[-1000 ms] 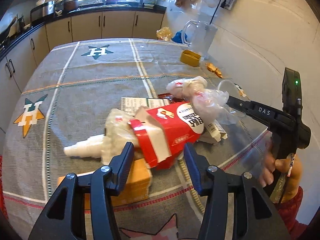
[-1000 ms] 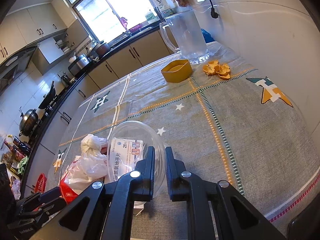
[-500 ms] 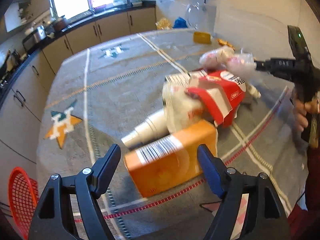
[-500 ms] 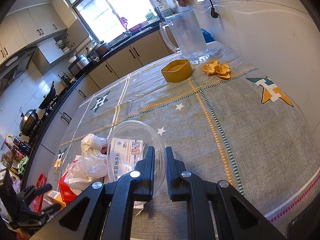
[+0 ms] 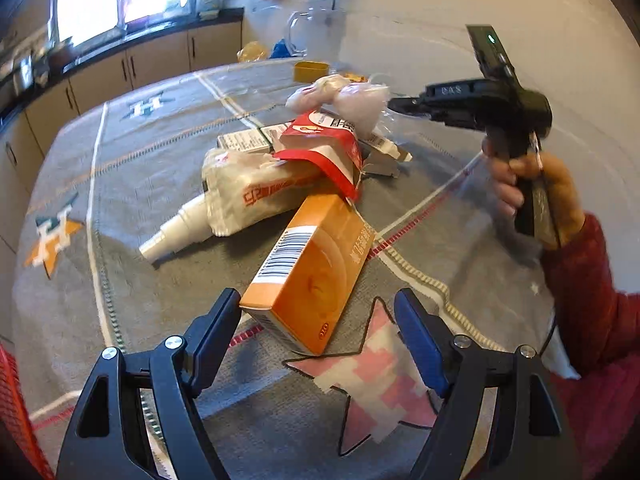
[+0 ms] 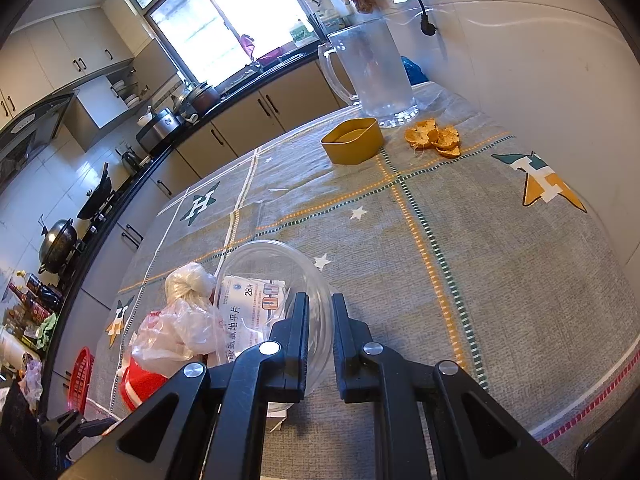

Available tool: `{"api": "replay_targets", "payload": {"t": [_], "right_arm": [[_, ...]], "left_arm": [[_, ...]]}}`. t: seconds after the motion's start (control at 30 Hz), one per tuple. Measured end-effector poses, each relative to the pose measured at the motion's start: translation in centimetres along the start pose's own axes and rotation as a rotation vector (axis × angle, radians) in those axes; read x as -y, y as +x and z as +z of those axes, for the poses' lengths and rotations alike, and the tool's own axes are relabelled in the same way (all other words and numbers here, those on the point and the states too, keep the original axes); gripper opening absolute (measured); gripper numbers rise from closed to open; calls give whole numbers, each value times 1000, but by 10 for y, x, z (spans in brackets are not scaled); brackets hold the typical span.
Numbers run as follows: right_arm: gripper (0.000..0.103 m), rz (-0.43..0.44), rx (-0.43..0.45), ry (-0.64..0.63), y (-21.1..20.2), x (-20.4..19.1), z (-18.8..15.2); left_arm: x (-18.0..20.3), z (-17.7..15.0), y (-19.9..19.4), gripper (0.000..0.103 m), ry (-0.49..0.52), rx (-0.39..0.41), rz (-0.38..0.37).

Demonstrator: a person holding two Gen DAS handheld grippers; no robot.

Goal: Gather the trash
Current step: 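Grasp the orange medicine box with the left tool while the right holds the bowl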

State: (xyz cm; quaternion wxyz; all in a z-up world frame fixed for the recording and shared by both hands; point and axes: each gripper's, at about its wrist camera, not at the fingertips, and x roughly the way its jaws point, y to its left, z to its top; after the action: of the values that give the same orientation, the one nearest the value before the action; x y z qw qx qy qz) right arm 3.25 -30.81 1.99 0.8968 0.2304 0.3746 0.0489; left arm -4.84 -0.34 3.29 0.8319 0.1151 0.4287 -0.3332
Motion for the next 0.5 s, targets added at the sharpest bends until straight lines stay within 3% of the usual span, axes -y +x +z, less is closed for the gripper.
{"api": "replay_targets", "payload": {"t": [0.3, 0.5], "right_arm": [[12, -1, 0, -1, 0, 0, 0], [12, 1, 1, 0, 0, 0, 0]], "left_arm": [[16, 12, 25, 78, 105, -49, 192], [23, 21, 44, 78, 124, -56, 248]]}}
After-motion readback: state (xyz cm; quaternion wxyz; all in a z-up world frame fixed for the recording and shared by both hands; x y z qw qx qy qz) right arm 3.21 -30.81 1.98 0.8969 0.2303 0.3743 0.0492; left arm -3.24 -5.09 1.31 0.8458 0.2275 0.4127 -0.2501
